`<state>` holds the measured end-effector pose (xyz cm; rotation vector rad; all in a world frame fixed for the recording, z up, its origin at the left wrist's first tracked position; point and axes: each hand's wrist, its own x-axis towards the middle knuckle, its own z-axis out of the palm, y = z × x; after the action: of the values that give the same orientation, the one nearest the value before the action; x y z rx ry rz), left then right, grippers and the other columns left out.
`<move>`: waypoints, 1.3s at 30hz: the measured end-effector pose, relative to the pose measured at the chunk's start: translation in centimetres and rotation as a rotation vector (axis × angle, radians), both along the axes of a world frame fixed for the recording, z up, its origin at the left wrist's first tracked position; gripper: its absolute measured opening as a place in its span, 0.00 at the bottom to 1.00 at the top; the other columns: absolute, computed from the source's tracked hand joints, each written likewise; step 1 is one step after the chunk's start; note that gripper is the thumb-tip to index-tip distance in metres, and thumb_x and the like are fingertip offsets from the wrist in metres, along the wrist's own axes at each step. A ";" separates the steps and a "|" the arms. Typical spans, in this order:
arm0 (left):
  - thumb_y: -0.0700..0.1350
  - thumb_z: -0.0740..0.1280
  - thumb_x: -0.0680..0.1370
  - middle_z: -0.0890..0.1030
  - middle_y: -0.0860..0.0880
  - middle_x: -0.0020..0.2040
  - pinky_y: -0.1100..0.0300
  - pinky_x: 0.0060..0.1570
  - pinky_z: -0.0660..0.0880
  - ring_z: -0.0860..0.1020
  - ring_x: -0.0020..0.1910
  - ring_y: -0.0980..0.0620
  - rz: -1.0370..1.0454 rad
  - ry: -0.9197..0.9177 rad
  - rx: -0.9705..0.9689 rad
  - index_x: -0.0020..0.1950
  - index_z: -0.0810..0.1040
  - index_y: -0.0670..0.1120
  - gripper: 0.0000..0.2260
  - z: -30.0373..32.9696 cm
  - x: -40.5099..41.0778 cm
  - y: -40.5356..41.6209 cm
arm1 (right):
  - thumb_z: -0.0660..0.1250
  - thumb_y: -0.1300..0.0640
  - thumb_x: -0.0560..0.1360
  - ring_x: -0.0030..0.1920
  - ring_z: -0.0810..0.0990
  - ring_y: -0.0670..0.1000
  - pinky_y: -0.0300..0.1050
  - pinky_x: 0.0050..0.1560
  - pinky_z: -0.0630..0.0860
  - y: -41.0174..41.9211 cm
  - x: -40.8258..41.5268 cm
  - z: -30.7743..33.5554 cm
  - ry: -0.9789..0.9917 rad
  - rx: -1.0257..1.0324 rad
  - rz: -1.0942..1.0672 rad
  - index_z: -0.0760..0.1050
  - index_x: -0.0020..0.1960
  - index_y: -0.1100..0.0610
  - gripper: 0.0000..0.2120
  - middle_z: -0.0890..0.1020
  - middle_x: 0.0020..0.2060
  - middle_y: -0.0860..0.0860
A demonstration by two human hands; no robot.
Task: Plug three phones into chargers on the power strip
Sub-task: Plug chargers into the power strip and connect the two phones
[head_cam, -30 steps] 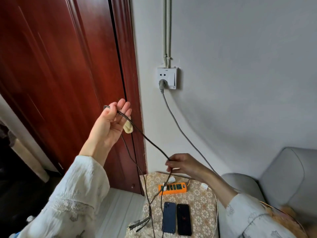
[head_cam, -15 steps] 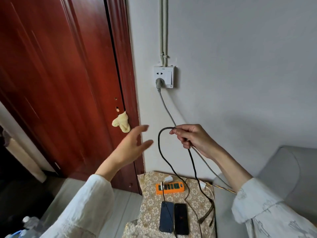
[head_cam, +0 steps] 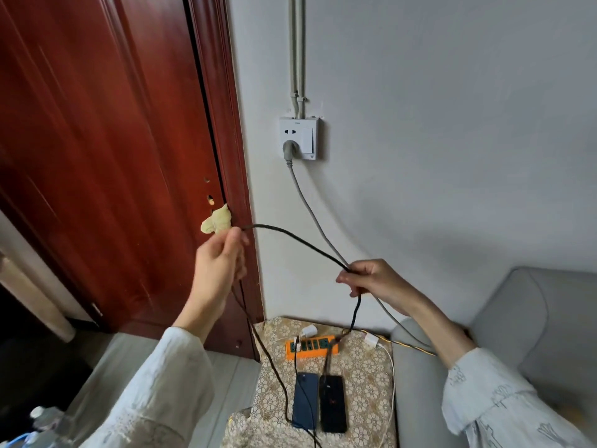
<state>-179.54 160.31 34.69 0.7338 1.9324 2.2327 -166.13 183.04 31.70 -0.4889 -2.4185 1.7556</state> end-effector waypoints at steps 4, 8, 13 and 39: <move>0.46 0.60 0.75 0.67 0.55 0.21 0.66 0.20 0.60 0.62 0.21 0.56 0.098 -0.170 -0.016 0.32 0.76 0.46 0.13 0.5 -0.9 -2.3 | 0.66 0.62 0.74 0.34 0.77 0.48 0.37 0.42 0.78 0.7 0.9 -2.3 0.010 -0.034 -0.087 0.81 0.44 0.62 0.05 0.78 0.30 0.53; 0.55 0.58 0.78 0.82 0.46 0.28 0.65 0.21 0.70 0.74 0.21 0.52 -0.246 -0.214 -0.459 0.46 0.80 0.45 0.17 0.9 0.3 -2.2 | 0.67 0.60 0.73 0.30 0.77 0.41 0.34 0.39 0.76 -0.9 -0.5 -0.8 0.168 0.029 -0.092 0.82 0.45 0.61 0.06 0.79 0.29 0.51; 0.53 0.62 0.77 0.66 0.55 0.20 0.69 0.19 0.57 0.58 0.19 0.56 -0.434 -0.091 -0.537 0.40 0.80 0.47 0.14 0.4 2.0 -0.7 | 0.68 0.56 0.73 0.30 0.76 0.38 0.28 0.36 0.70 -3.6 -2.4 0.4 0.208 0.262 0.026 0.82 0.43 0.56 0.05 0.79 0.25 0.40; 0.48 0.58 0.79 0.68 0.55 0.24 0.66 0.25 0.61 0.64 0.23 0.56 -0.772 -0.048 -0.547 0.37 0.76 0.46 0.13 -1.4 4.1 -0.3 | 0.58 0.67 0.75 0.42 0.83 0.62 0.51 0.37 0.82 -5.2 -1.9 -0.9 -0.089 -1.075 -0.231 0.69 0.57 0.67 0.11 0.82 0.44 0.67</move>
<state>-175.42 159.98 33.27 1.0655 1.6917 1.1978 -167.98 177.88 30.80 -0.8766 -1.1595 2.7950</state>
